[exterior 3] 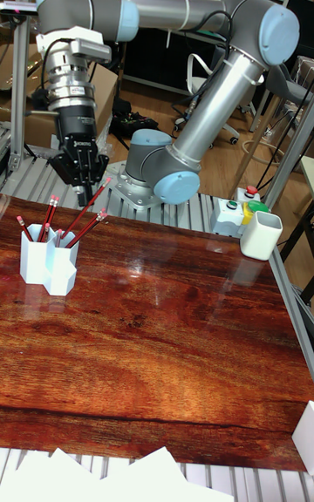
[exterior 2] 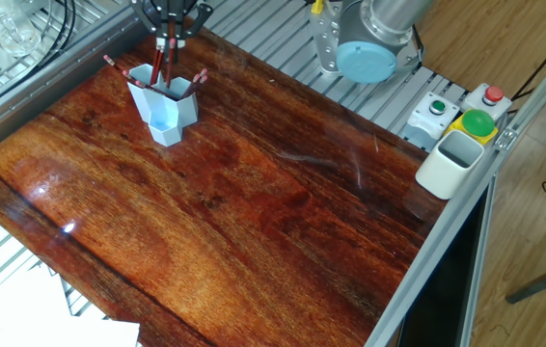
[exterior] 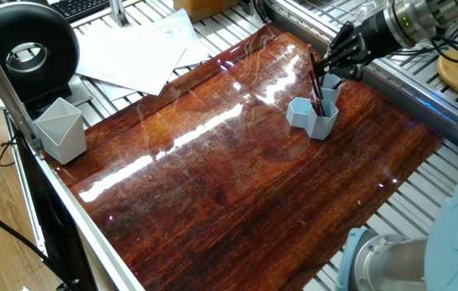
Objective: Put the pen into the pen holder
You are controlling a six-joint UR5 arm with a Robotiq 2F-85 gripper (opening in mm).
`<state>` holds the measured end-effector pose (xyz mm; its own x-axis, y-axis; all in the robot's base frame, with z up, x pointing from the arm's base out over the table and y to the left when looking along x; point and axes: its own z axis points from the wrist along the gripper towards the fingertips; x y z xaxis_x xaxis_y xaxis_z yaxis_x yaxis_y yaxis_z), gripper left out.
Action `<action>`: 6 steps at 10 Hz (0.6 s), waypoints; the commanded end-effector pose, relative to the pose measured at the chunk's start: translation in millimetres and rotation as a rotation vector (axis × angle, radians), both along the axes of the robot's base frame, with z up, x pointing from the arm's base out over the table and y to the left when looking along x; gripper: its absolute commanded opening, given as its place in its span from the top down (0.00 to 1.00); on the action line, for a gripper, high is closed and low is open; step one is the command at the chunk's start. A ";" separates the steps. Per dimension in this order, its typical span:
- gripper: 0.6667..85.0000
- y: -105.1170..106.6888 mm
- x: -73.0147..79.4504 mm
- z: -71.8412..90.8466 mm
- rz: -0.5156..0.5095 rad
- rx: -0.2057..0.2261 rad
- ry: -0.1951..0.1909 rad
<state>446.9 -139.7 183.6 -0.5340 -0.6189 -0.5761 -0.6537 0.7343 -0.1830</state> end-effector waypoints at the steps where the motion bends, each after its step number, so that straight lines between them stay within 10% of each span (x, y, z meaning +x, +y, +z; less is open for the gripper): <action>1: 1.00 -15.7 -0.8 -3.0 -0.107 -0.001 0.035; 6: 1.00 3.2 0.9 4.2 -0.107 0.092 0.032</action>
<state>444.8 -140.5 182.0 -0.6083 -0.5367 -0.5847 -0.5922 0.7974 -0.1158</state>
